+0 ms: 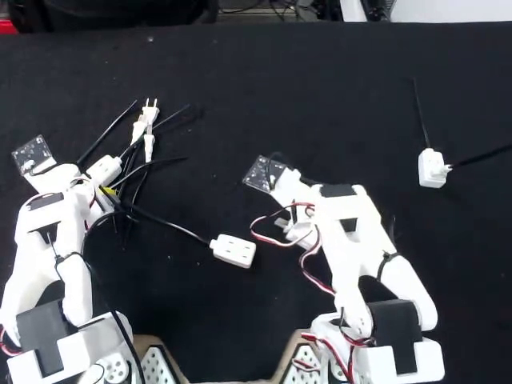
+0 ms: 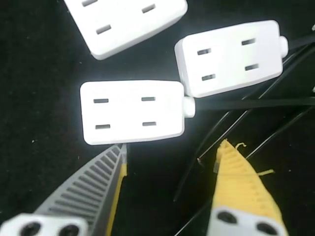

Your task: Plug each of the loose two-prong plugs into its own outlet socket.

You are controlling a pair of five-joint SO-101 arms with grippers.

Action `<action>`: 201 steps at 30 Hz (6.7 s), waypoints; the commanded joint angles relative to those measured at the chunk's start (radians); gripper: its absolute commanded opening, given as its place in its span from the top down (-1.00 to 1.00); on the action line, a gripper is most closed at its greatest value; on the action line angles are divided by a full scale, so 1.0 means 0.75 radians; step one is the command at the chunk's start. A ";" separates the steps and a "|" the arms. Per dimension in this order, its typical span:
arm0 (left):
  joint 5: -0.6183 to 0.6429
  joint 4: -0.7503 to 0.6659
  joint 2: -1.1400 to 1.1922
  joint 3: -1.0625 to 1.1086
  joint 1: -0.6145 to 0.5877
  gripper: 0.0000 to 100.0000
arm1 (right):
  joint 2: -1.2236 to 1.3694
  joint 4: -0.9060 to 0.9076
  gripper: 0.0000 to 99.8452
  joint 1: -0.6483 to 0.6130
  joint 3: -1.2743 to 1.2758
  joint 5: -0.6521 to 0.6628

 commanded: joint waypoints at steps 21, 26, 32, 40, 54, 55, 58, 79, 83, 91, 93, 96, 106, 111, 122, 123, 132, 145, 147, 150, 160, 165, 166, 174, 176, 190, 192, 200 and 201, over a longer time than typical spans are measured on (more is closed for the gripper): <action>0.004 -0.010 -0.035 -0.036 0.036 0.44 | -0.259 0.270 0.98 -0.096 -0.054 0.043; 0.002 0.076 -0.072 -0.024 0.171 0.44 | -0.512 0.239 0.98 -0.164 -0.046 -0.233; -0.002 0.151 -0.383 0.085 0.279 0.55 | -0.633 -0.104 0.98 -0.381 0.177 -0.438; -0.092 0.047 -1.011 0.449 0.457 0.43 | -0.791 -0.571 0.98 -0.415 0.510 -0.741; -0.100 0.049 -1.913 0.911 0.811 0.41 | -1.128 -0.726 0.98 -0.730 0.799 -0.747; -0.100 0.063 -1.960 0.930 0.830 0.42 | -1.138 -0.724 0.98 -0.730 0.801 -0.747; -0.102 0.143 -2.079 0.938 0.866 0.42 | -1.141 -0.720 0.98 -0.732 0.801 -0.747; -0.299 0.063 -2.074 1.063 0.873 0.42 | -1.151 -0.331 0.98 -0.722 0.482 -0.736; -0.299 0.063 -2.074 1.063 0.870 0.42 | -1.151 -0.274 0.98 -0.718 0.431 -0.734; -0.299 0.063 -2.074 1.063 0.870 0.42 | -1.151 -0.180 0.98 -0.718 0.314 -0.734; -0.299 0.063 -2.074 1.061 0.870 0.42 | -1.151 -0.178 0.98 -0.718 0.310 -0.734; -0.299 0.065 -2.074 1.061 0.868 0.42 | -1.145 -0.155 0.98 -0.718 0.316 -0.702; -0.288 0.059 -2.076 1.026 0.729 0.42 | -1.138 -0.065 0.98 -0.307 0.525 -0.505; -0.288 0.057 -2.076 1.026 0.731 0.42 | -1.138 0.027 0.98 -0.178 0.527 -0.475; -0.288 0.063 -2.076 1.034 0.729 0.42 | -0.723 0.438 0.98 -0.110 0.054 -0.516; -0.291 0.063 -2.076 1.036 0.729 0.42 | -0.684 0.458 0.98 -0.110 0.015 -0.532; -0.291 0.063 -2.076 1.036 0.721 0.42 | -0.492 0.348 0.98 -0.100 0.011 -0.530; -0.297 0.057 -2.076 1.034 0.719 0.42 | -0.486 0.063 0.97 -0.094 0.414 -0.370; -0.297 0.063 -2.076 1.034 0.719 0.42 | -0.484 0.072 0.97 -0.092 0.418 -0.350; -0.297 0.063 -2.076 1.032 0.719 0.42 | -0.484 0.076 0.97 -0.084 0.420 -0.338; -0.297 0.063 -2.076 1.032 0.719 0.42 | -0.484 0.088 0.85 -0.014 0.422 -0.278; -0.297 0.063 -2.076 1.032 0.719 0.42 | -0.492 0.094 0.89 -0.014 0.416 -0.276; -0.297 0.063 -2.076 1.032 0.719 0.42 | -0.492 0.092 0.94 -0.016 0.408 -0.276; -0.291 0.063 -2.076 1.028 0.733 0.42 | -0.494 0.301 0.98 -0.029 0.134 -0.336; -0.291 0.063 -2.076 1.026 0.733 0.42 | -0.494 0.299 0.98 -0.076 0.099 -0.344; -0.288 0.057 -2.076 1.026 0.735 0.42 | -0.484 -0.025 0.98 -0.661 0.124 -0.734; -0.288 0.057 -2.076 1.022 0.750 0.42 | -0.484 -0.045 0.98 -0.712 0.118 -0.757; -0.293 0.078 -2.076 1.016 0.856 0.42 | -0.492 -0.053 0.98 -0.773 0.075 -0.804; -0.295 0.078 -2.076 1.016 0.856 0.42 | -0.492 -0.051 0.98 -0.773 0.069 -0.804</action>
